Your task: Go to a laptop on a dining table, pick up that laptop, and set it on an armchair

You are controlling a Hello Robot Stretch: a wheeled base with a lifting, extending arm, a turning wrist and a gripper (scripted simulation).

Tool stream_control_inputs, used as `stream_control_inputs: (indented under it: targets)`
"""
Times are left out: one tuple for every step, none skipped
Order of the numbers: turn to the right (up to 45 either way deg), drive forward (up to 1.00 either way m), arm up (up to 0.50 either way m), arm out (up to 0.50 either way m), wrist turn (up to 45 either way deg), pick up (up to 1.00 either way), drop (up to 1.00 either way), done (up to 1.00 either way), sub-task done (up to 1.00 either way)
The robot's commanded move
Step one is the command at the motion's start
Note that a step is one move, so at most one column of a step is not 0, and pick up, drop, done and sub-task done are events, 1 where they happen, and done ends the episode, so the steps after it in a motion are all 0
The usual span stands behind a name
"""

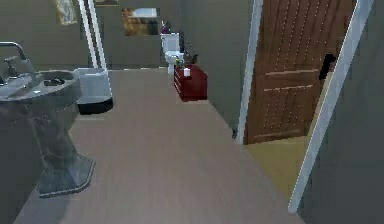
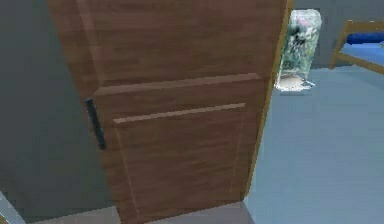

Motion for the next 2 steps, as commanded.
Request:
stream_control_inputs:
  targets:
    - [0.0,1.00,0.00,0.00,0.0,0.00,0.00,0.00,0.00]
    - [0.0,0.20,0.00,0.00,0.0,0.00,0.00,0.00,0.00]
